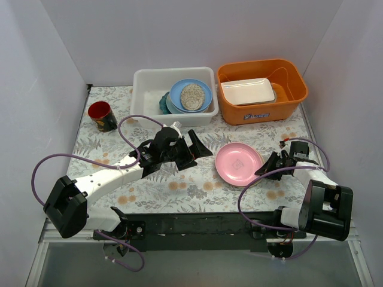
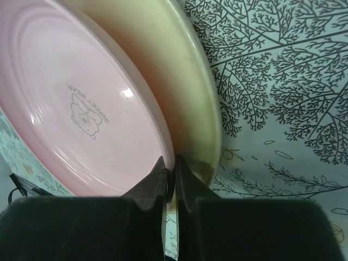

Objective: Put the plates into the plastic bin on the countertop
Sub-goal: Pick up the plate at the center of the board.

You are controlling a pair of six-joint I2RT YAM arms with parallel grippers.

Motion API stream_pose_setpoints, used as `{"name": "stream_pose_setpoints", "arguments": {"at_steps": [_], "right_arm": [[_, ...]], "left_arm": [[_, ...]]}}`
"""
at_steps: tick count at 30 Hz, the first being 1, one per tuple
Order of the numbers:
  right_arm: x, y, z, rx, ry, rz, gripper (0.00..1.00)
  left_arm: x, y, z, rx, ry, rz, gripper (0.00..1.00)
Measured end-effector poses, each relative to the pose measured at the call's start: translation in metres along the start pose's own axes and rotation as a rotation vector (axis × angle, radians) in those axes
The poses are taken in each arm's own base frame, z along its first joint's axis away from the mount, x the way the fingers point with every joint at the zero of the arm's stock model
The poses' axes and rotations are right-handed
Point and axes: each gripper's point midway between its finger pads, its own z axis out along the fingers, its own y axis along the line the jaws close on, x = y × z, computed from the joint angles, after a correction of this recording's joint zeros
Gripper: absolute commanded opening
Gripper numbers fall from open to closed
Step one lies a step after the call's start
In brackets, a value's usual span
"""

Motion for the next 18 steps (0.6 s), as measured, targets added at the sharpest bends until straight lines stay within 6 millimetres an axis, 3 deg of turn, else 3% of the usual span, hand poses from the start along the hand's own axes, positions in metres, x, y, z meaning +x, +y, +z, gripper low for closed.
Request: {"name": "stream_pose_setpoints", "arguments": {"at_steps": [8,18], "right_arm": [[-0.003,0.008,-0.007,-0.016,-0.016,-0.008,0.01],[-0.029,0.048,-0.031,-0.128,-0.08,-0.045,0.01]], "left_arm": [[0.0,0.0,0.0,0.0,0.0,0.0,0.98],[0.002,0.006,0.001,-0.012,0.005,-0.003,0.98]]}}
